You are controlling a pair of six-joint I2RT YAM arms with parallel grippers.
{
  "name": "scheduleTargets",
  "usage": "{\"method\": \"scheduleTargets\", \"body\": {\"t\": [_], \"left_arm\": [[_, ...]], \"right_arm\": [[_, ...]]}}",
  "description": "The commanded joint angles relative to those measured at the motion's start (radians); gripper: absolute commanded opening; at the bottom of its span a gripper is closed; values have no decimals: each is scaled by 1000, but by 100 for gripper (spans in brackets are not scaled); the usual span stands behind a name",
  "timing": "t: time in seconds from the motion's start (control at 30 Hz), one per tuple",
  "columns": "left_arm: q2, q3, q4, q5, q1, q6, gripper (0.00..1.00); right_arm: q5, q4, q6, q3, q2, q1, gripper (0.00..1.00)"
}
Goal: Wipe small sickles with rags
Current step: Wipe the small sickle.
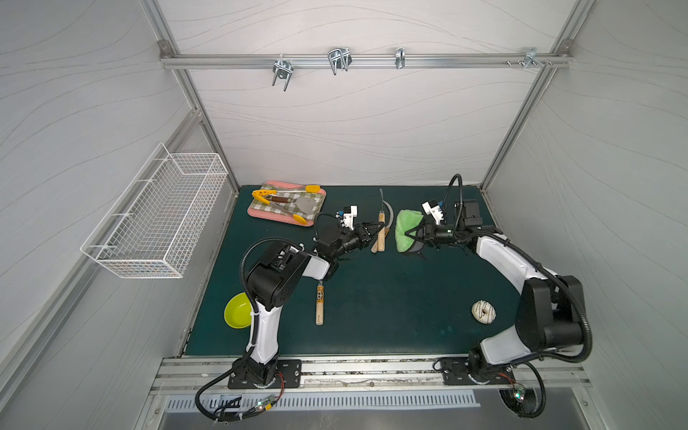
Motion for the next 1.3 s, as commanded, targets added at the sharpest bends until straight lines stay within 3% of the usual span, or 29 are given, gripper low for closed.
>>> {"method": "scheduleTargets", "body": {"t": [0.0, 0.23, 0.7, 1.0, 1.27], "left_arm": [[-34, -13, 101, 32, -30, -12, 0], [-16, 3, 102, 27, -68, 0, 0], [-10, 32, 102, 22, -25, 20, 0], [3, 44, 102, 17, 3, 23, 0], [12, 45, 102, 28, 29, 19, 0]], "right_arm": [[-19, -23, -23, 112, 95, 14, 8], [-31, -92, -81, 234, 208, 97, 8], [-1, 5, -50, -72, 64, 233, 9], [25, 47, -11, -158, 40, 323, 9], [59, 35, 6, -213, -21, 329, 8]]}}
